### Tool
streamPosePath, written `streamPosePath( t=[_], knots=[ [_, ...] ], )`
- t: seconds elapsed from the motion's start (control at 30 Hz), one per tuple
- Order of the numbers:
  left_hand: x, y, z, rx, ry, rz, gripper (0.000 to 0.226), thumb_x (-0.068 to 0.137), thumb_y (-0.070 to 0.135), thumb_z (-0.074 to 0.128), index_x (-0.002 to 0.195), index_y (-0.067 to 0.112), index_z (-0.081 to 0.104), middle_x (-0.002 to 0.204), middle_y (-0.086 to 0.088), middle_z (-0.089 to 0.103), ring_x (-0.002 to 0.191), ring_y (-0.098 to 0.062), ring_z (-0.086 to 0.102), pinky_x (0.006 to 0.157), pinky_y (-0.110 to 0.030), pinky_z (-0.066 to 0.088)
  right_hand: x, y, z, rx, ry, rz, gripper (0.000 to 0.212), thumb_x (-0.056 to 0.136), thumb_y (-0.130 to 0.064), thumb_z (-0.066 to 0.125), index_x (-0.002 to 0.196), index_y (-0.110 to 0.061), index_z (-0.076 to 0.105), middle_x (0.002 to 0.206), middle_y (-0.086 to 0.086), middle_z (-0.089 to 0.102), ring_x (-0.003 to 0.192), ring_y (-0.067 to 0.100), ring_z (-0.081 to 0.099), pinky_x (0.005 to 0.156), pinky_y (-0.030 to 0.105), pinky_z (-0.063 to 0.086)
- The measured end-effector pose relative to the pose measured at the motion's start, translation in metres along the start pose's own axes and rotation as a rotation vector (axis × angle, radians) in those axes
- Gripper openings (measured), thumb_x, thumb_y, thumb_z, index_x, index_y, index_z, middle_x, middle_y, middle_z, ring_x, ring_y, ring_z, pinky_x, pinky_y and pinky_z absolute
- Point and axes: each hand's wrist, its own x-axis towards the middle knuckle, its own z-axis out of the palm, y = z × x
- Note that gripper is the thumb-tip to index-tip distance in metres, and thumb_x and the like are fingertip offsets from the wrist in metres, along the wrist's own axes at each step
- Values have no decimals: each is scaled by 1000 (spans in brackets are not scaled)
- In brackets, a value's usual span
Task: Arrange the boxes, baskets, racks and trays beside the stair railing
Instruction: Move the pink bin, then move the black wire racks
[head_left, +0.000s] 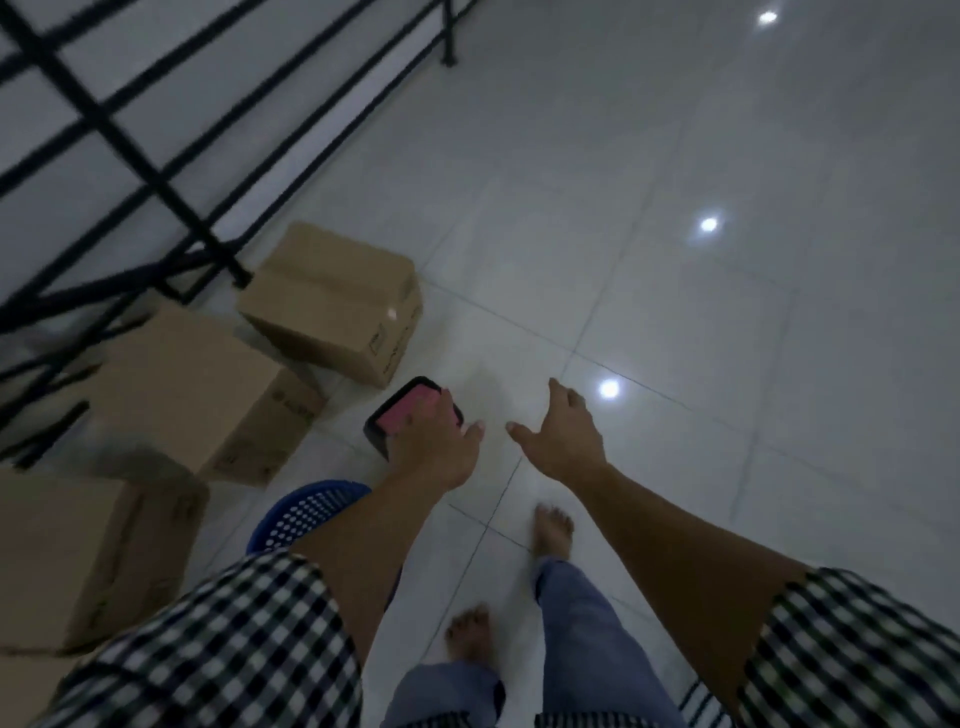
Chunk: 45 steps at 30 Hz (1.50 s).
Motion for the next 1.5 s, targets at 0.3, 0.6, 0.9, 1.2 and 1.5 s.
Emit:
streamPosePath(
  t=[0.3,0.6,0.9,1.2,1.5],
  knots=[
    [-88,140,47,427,-137,437,76,95,66,26,156,25,4,163,-11,6,146,-34,16,117,-51,19,-133,129,-69,279,288,403,97,89,-59,60,158,-18,7,165,13,10,150,31,18,118,52,26],
    [-220,280,166,714,-236,979,76,95,65,29,155,23,10,161,-12,15,143,-35,24,112,-50,25,-289,279,-79,562,627,805,93,90,-57,59,156,-12,14,161,14,19,146,31,24,114,43,30],
    [-364,302,290,899,-356,1302,75,96,63,30,156,22,10,159,-14,18,141,-36,27,112,-50,28,-441,370,-18,813,776,1114,93,83,-56,63,155,-17,20,157,12,27,140,31,33,110,49,37],
    [-411,291,373,1013,-448,1304,72,94,63,33,153,24,17,154,-12,28,134,-35,37,106,-50,36,-473,430,32,935,691,1228,94,87,-59,61,157,-17,15,161,10,20,145,31,29,113,48,36],
    [-350,357,428,1033,-553,1181,67,96,58,38,151,24,21,148,-14,33,132,-36,38,106,-47,34,-412,489,21,1122,651,1273,89,89,-51,64,156,-14,18,156,12,28,140,30,34,109,41,35]
  ],
)
